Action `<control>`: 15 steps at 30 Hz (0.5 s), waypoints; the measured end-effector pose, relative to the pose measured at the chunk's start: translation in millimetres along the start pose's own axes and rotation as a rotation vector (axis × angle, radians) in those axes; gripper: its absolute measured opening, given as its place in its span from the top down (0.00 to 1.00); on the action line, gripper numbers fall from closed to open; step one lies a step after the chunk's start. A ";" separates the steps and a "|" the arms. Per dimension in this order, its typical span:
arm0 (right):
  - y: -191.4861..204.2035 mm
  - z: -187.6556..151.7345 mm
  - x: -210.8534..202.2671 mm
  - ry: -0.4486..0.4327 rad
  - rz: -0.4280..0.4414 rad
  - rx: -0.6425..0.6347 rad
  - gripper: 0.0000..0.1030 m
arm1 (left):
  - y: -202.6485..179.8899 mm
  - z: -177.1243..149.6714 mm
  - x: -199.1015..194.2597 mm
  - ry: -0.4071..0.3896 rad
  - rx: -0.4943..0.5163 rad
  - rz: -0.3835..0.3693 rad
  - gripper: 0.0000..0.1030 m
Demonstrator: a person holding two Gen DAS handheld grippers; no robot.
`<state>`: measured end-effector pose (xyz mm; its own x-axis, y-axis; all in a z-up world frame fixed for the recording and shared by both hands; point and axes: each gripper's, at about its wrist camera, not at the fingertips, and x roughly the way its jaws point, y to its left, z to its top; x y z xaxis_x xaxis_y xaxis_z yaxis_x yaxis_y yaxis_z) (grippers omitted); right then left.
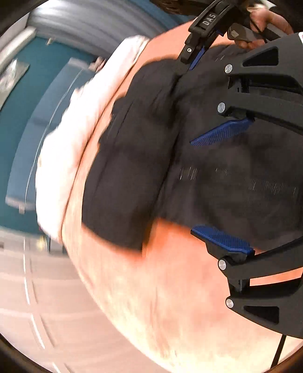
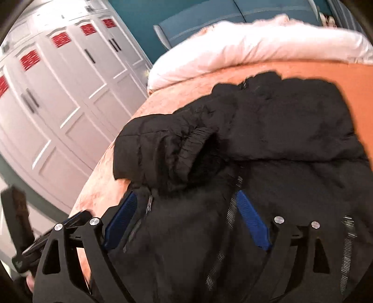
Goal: Fold large clothes
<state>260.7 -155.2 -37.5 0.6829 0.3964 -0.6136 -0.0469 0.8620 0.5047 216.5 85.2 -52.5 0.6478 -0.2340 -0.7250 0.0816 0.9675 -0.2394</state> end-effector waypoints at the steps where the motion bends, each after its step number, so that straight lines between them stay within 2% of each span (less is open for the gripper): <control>1: 0.1 5.6 14.1 0.005 -0.003 0.021 0.17 | 13.6 6.3 0.1 -0.009 -0.016 0.032 0.34; 3: 1.4 16.9 37.1 0.008 0.001 0.048 0.20 | 31.3 15.8 3.3 -0.018 -0.030 0.097 0.34; 4: 2.0 21.5 46.2 0.010 0.008 0.054 0.27 | 37.1 19.7 4.5 -0.023 -0.036 0.114 0.34; 5: 3.3 23.1 52.6 0.019 0.017 0.056 0.51 | 41.5 23.9 7.6 -0.026 -0.047 0.128 0.34; 6: 4.5 27.4 64.5 0.050 0.020 0.052 0.86 | 44.6 28.4 11.1 -0.026 -0.062 0.138 0.34; 7: 5.0 30.2 67.1 0.063 0.025 0.047 0.94 | 48.9 31.3 11.3 -0.026 -0.074 0.140 0.34; 8: 6.3 34.6 62.4 0.039 0.030 0.037 0.96 | 49.4 35.4 14.7 -0.027 -0.086 0.136 0.36; 11: 7.3 62.0 10.1 -0.129 0.006 -0.029 0.97 | 45.3 55.9 14.5 -0.062 -0.099 0.100 0.36; 13: -3.9 83.0 -36.4 -0.259 -0.056 -0.065 0.97 | 30.0 73.5 19.0 -0.084 -0.086 0.062 0.36; 15: -27.4 100.1 -65.0 -0.325 -0.134 -0.078 0.97 | 12.1 88.7 27.7 -0.095 -0.076 0.028 0.36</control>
<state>290.6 -236.3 49.3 0.8825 0.1674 -0.4395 0.0121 0.9261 0.3770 302.6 98.9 -18.2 0.7185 -0.1931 -0.6682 0.0072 0.9627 -0.2704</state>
